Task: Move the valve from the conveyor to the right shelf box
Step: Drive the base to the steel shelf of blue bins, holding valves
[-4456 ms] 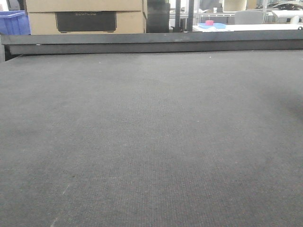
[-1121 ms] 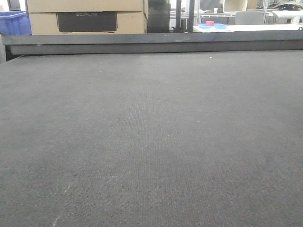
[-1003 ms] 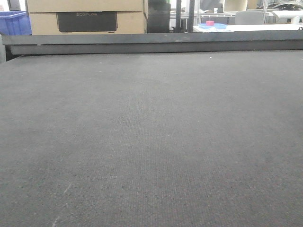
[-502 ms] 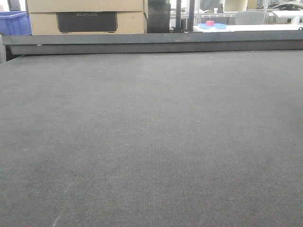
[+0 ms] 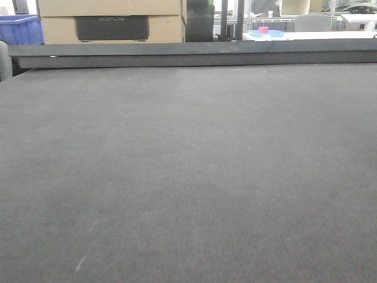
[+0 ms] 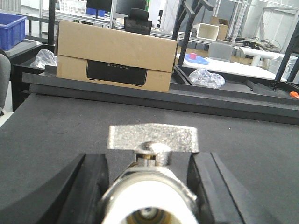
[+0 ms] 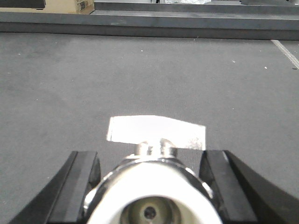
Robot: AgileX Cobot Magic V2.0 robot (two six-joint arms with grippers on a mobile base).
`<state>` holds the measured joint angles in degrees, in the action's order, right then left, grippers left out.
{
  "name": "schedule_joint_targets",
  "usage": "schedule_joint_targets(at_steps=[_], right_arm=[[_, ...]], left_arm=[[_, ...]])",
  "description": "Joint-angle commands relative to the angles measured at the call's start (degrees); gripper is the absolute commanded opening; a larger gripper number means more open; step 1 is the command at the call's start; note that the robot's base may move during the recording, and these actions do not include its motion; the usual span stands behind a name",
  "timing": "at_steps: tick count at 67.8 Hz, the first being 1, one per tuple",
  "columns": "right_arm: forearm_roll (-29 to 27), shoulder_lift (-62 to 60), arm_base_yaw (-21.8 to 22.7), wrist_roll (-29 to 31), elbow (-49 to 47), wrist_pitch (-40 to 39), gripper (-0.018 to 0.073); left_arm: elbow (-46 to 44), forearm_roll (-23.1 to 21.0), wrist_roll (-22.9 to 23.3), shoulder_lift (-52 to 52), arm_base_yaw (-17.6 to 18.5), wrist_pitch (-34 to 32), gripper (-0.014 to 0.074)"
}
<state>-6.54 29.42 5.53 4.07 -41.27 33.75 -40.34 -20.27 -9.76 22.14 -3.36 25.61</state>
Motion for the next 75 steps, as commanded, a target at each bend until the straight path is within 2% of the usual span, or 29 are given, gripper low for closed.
schedule_joint_targets(at_steps=[1, 75], right_arm=[[0.0, -0.4, 0.0, 0.4, -0.5, -4.7, -0.0162], [0.0, -0.4, 0.0, 0.4, -0.5, -4.7, -0.0162]], left_arm=[[-0.3, -0.8, -0.1, -0.4, 0.3, -2.7, -0.0111], [-0.3, -0.8, -0.1, -5.1, -0.4, -2.6, -0.0111]])
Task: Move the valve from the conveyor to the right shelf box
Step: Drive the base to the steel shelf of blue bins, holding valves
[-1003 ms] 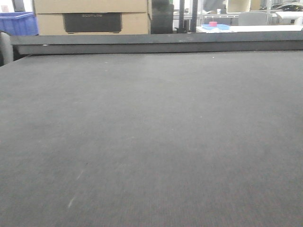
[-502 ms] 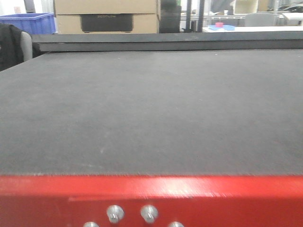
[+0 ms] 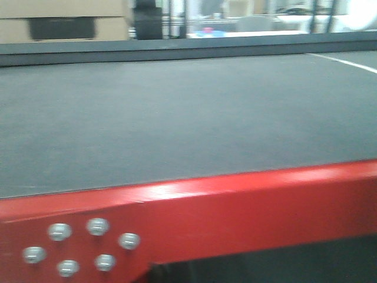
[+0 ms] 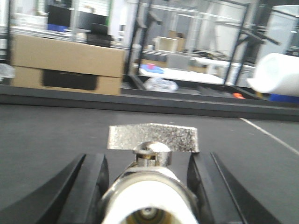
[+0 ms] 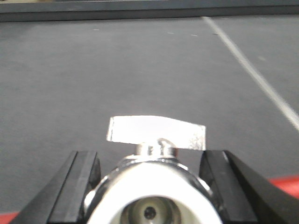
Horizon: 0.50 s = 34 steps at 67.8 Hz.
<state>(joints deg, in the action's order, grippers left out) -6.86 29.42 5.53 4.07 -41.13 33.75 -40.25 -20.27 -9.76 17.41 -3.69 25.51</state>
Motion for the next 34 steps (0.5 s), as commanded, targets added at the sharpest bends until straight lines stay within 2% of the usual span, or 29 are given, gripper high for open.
schedule_joint_targets(at_steps=[1, 34], right_arm=[[0.4, -0.4, 0.0, 0.4, -0.6, -4.7, -0.0162], [0.4, -0.4, 0.0, 0.4, -0.6, -4.7, -0.0162]], left_arm=[[-0.4, -0.8, -0.1, -0.4, -0.1, -2.5, -0.0111], [-0.4, -0.8, -0.1, -0.4, -0.1, -2.5, -0.0111]])
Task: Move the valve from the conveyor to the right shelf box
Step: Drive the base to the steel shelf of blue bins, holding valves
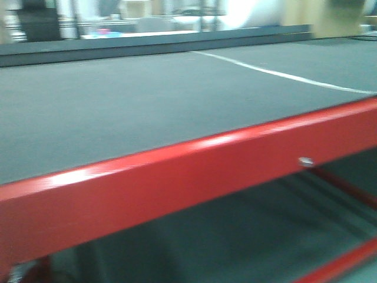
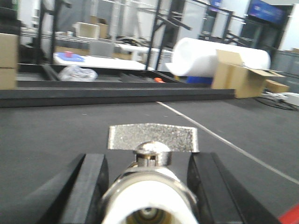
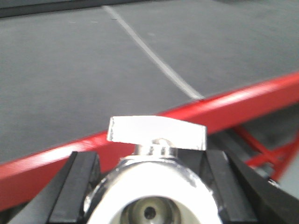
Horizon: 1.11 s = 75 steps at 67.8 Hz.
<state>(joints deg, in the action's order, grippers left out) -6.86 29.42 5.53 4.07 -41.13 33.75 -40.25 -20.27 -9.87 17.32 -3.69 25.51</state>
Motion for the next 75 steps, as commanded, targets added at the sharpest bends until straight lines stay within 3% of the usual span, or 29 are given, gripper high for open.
schedule_joint_targets(at_steps=[1, 75], right_arm=[[0.4, -0.4, 0.0, 0.4, -0.6, -4.7, -0.0162], [0.4, -0.7, 0.0, 0.4, -0.6, -4.6, -0.0162]], left_arm=[[-0.4, -0.8, 0.0, -0.3, -0.1, -2.5, -0.0111], [-0.4, -0.8, 0.0, -0.3, -0.1, -2.5, -0.0111]])
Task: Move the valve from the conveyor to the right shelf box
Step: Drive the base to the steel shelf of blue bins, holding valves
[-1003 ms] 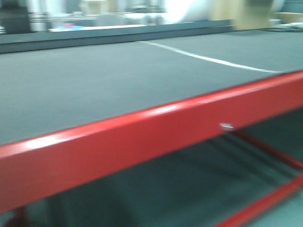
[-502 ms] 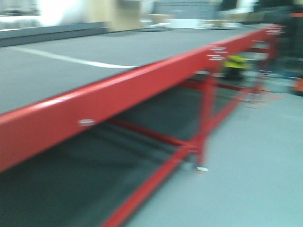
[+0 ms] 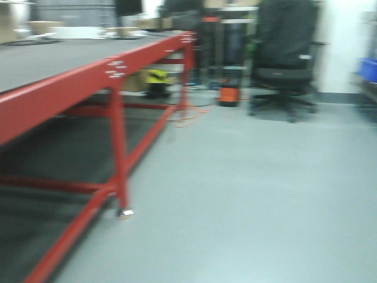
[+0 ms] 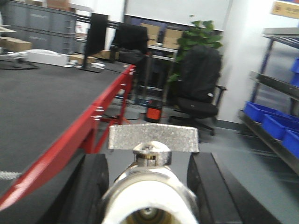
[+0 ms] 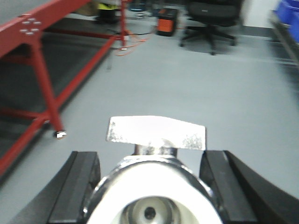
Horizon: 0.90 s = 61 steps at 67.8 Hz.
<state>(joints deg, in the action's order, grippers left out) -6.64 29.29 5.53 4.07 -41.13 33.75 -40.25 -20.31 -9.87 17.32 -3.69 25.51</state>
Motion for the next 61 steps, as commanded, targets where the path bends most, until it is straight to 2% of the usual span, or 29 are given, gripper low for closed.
schedule_joint_targets(at_steps=[1, 61], right_arm=[[0.1, -0.6, 0.0, 0.4, -0.6, -4.6, -0.0162], [0.1, -0.6, 0.0, 0.4, -0.6, -4.6, -0.0162]], left_arm=[[-0.4, -0.7, 0.0, -0.3, -0.1, -2.5, -0.0111], [-0.4, -0.7, 0.0, -0.3, -0.1, -2.5, -0.0111]])
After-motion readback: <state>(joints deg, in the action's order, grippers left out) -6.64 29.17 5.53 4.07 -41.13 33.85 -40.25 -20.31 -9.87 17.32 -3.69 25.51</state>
